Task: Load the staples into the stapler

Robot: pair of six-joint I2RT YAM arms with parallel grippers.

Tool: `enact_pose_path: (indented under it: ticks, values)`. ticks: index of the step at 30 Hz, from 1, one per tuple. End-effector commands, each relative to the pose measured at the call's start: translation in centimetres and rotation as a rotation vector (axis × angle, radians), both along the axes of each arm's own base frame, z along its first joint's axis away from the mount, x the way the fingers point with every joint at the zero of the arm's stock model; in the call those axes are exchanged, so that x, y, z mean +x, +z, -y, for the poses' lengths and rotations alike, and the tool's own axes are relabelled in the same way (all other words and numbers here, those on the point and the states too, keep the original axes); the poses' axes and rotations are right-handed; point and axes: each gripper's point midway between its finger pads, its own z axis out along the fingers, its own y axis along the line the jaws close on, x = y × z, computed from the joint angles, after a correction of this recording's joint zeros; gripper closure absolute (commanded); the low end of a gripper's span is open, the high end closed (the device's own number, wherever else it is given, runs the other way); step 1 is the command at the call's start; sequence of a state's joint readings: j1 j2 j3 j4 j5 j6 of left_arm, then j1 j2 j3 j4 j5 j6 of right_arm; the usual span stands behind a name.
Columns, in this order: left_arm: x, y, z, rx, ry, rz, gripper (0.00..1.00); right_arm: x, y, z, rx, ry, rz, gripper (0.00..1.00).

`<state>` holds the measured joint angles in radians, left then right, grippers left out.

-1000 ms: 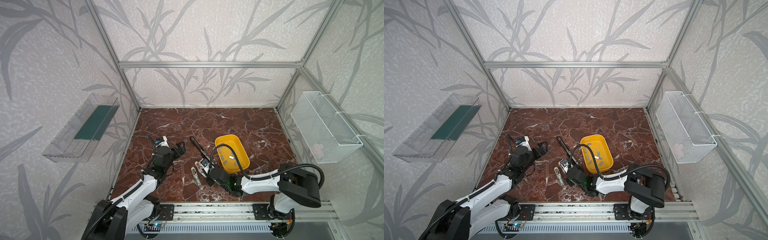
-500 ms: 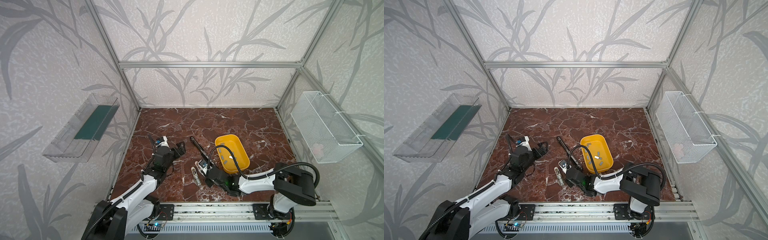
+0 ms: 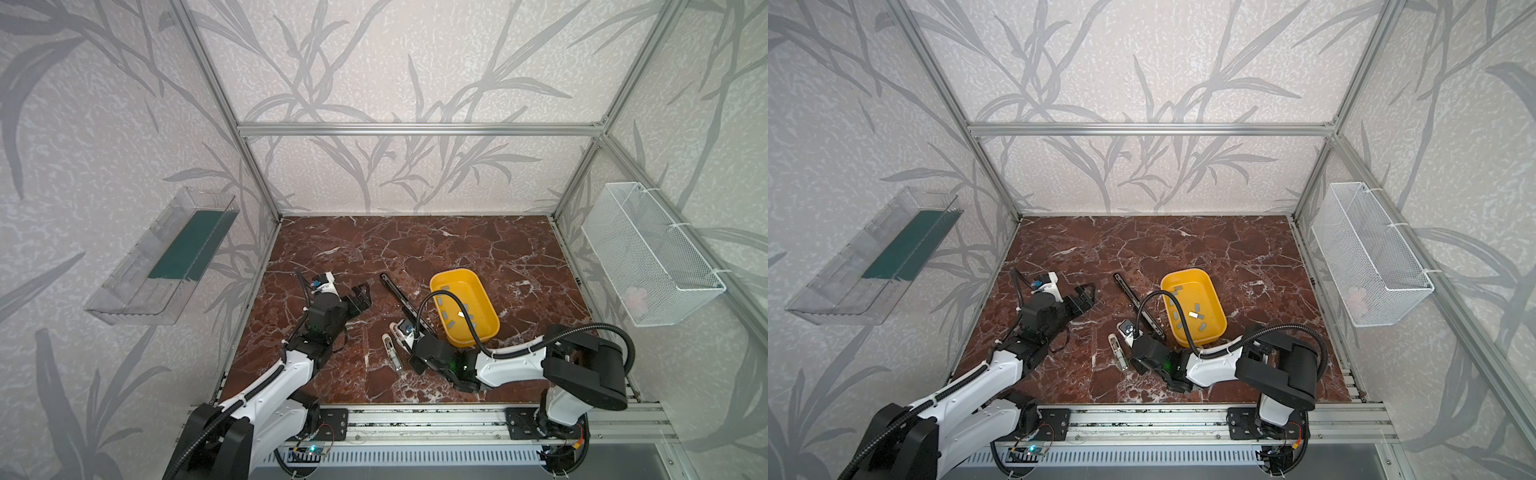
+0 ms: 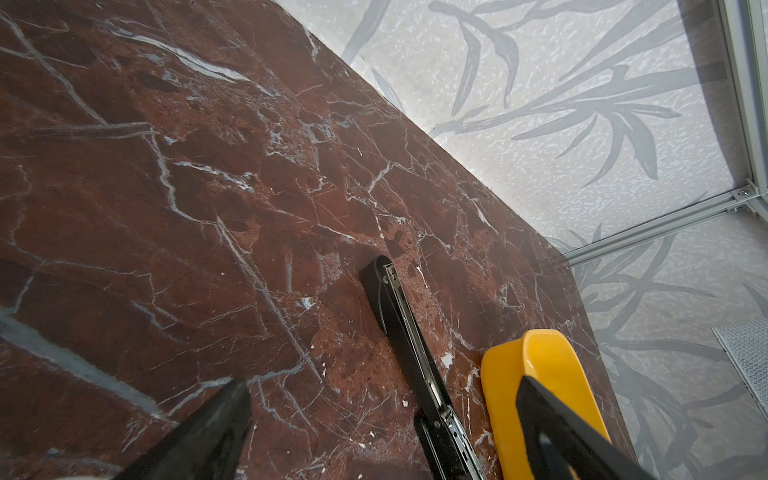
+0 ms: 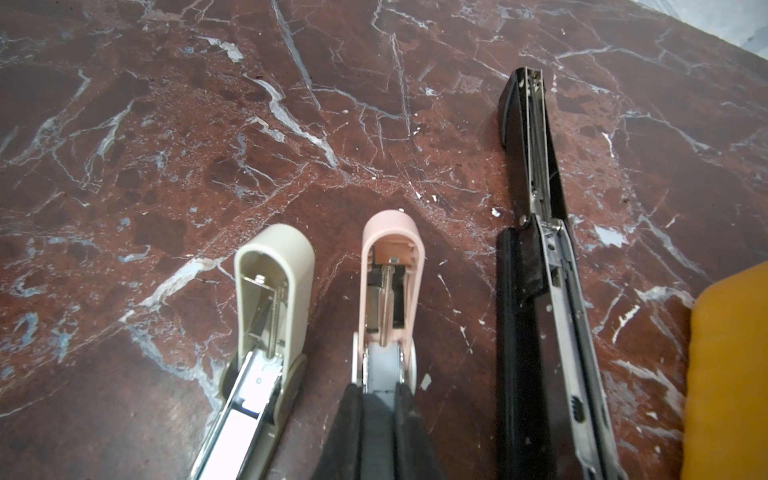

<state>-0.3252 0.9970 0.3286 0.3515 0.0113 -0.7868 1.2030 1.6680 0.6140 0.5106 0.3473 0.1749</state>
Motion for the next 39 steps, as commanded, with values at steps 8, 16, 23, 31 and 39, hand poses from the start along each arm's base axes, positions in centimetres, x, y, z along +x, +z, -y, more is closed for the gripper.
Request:
enact_pose_path:
  ticks: [8,16,23,31,39]
  values:
    - [0.8,1.1,0.3,-0.013,-0.002,0.015,0.01,0.7,-0.1,0.0,0.01,-0.024,0.002,0.94]
    - [0.8,1.0,0.4,-0.015,-0.004,0.01,0.01,0.8,-0.2,-0.3,0.005,-0.022,-0.002,0.94]
    - [0.8,0.8,0.4,-0.017,-0.006,0.003,0.01,0.9,-0.1,-0.4,0.007,-0.023,-0.002,0.94]
    - [0.9,0.7,0.5,-0.018,-0.008,-0.003,0.01,0.9,-0.1,-0.5,0.008,-0.022,-0.002,0.94]
    - [1.0,0.6,0.6,-0.019,-0.01,-0.008,0.01,0.9,-1.0,-0.4,-0.015,-0.023,-0.014,0.94]
